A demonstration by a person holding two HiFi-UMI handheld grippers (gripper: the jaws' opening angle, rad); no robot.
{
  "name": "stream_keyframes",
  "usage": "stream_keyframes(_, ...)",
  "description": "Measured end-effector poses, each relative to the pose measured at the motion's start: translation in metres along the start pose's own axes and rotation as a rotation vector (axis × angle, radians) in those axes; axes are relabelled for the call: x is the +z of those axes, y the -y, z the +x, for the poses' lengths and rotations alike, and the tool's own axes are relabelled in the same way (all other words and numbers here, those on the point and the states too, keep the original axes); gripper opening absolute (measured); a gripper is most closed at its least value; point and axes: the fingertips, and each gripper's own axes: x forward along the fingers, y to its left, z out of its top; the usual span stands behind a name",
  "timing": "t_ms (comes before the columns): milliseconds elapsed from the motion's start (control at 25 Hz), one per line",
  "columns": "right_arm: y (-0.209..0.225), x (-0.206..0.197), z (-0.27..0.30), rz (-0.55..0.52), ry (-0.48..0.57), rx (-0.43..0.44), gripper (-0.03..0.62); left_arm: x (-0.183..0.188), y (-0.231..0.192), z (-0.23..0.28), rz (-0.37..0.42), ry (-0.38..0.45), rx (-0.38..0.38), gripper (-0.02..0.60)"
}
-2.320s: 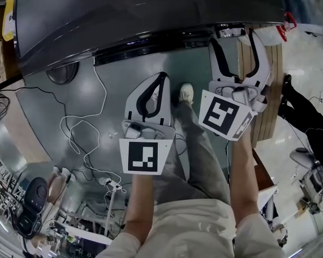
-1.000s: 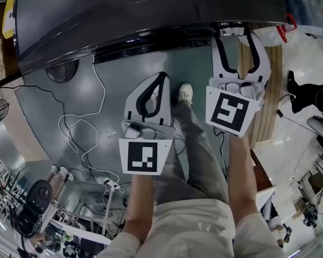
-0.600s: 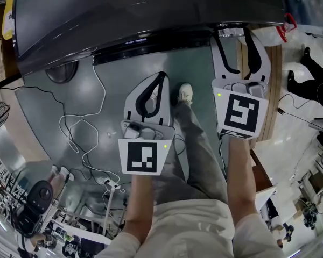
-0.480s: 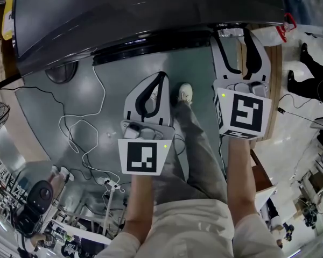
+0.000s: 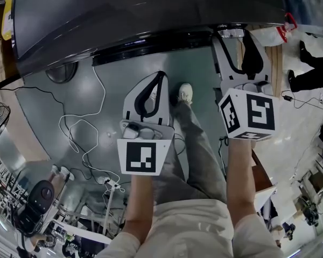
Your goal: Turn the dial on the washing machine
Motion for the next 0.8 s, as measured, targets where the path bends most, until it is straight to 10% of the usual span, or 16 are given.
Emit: stream_keyframes(800,0.0037,-0.003,0.0004,0.314,-0.002,0.087,0.278,-0.0001,0.0009,0.0017,0.004,-0.003,-0.003,0.012)
